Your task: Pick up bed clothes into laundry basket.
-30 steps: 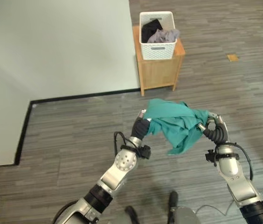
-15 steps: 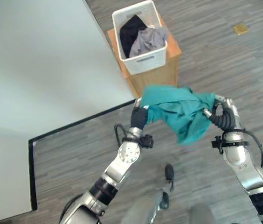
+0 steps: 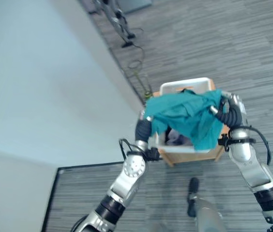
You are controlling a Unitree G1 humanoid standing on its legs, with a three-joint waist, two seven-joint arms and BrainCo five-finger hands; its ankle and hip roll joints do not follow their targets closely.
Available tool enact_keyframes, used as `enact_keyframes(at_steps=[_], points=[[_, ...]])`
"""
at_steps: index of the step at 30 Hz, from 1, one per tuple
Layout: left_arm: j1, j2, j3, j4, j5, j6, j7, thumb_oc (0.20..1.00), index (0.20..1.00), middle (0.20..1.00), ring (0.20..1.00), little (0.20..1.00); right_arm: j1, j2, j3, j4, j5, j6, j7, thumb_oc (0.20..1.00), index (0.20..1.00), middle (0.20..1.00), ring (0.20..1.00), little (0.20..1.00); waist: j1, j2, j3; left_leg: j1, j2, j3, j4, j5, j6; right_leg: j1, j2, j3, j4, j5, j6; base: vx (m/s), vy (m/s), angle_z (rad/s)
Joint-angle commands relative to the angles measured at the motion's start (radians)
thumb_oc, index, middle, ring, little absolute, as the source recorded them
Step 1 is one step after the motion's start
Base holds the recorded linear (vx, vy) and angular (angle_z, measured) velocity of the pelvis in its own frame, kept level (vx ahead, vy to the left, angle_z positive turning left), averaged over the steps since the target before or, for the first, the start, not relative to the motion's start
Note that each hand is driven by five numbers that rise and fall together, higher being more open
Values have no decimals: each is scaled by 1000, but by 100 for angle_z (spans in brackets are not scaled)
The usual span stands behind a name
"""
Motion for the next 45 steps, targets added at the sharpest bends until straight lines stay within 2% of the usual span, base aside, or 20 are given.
enact_keyframes(at_steps=[1, 2, 3, 8, 11, 24, 32, 39, 44, 45], points=[[-77, 17, 9, -51, -23, -80, 27, 200, 200, 200, 200, 200, -51, -60, -46, -71, 24, -26, -45, 200, 200, 200, 200, 200, -1, 9, 20, 69, 61, -41, -415, 19, 30, 193, -100, 47, -72, -120, 204, 275, 88, -52], [-70, 19, 16, -51, -16, -76, 34, 200, 200, 200, 200, 200, -57, -60, -37, -74, 23, -31, -44, 200, 200, 200, 200, 200, 17, 22, 7, 81, 49, -63, -525, 26, 35, 211, -86, 57, -68, -136, 210, 414, 44, -62], [-40, 25, 28, -66, -14, -84, 25, 200, 200, 200, 200, 200, -48, -86, -44, -86, 4, -30, -29, 200, 200, 200, 200, 200, 34, 30, -14, 127, 62, -59, -744, 83, 34, 247, -74, 57, -33, -170, 211, 471, 37, -85], [-8, 30, 26, -91, -22, -82, 8, 200, 200, 200, 200, 200, 2, -59, -65, -118, 13, -30, -13, 200, 200, 200, 200, 200, 22, 40, -43, 214, 54, -70, -825, 98, 41, 269, -78, 42, -18, -178, 212, 197, 41, -36], [51, 34, 34, -76, -22, -66, 1, 200, 200, 200, 200, 200, 43, -26, -53, -109, 19, -23, 14, 200, 200, 200, 200, 200, 26, 41, -83, 284, 64, -60, -916, 124, 41, 325, -88, 20, -81, -169, 226, 201, 40, 38], [144, 63, 84, -56, 3, -31, -14, 200, 200, 200, 200, 200, 91, -21, -43, -71, 15, -20, 45, 200, 200, 200, 200, 200, 86, -13, -121, 296, 77, -86, -927, 118, 23, 378, -99, -38, -153, -140, 251, 49, -5, 26], [116, 69, 61, -14, 51, -14, -11, 200, 200, 200, 200, 200, 88, -17, -6, -29, 10, -15, 61, 200, 200, 200, 200, 200, 94, -26, -119, 273, 80, -92, -927, 123, 12, 368, -102, -64, -167, -131, 257, 7, -3, 1], [127, 66, 48, 35, 44, -8, -21, 200, 200, 200, 200, 200, 103, 6, 37, 39, 3, -3, 73, 200, 200, 200, 200, 200, 99, -28, -97, 226, 86, -93, -927, 136, 6, 327, -106, -79, -170, -122, 261, -17, 3, 13], [120, 66, 44, 69, 37, -12, -15, 200, 200, 200, 200, 200, 98, 19, 63, 90, 9, -4, 69, 200, 200, 200, 200, 200, 98, -32, -63, 172, 88, -106, -927, 156, -1, 280, -105, -91, -170, -114, 261, -61, -3, 8], [105, 65, 34, 91, 46, -10, -12, 200, 200, 200, 200, 200, 94, 27, 76, 116, 19, -4, 68, 200, 200, 200, 200, 200, 100, -33, -41, 145, 90, -110, -927, 166, -5, 258, -105, -99, -170, -110, 260, -104, -11, 18]])
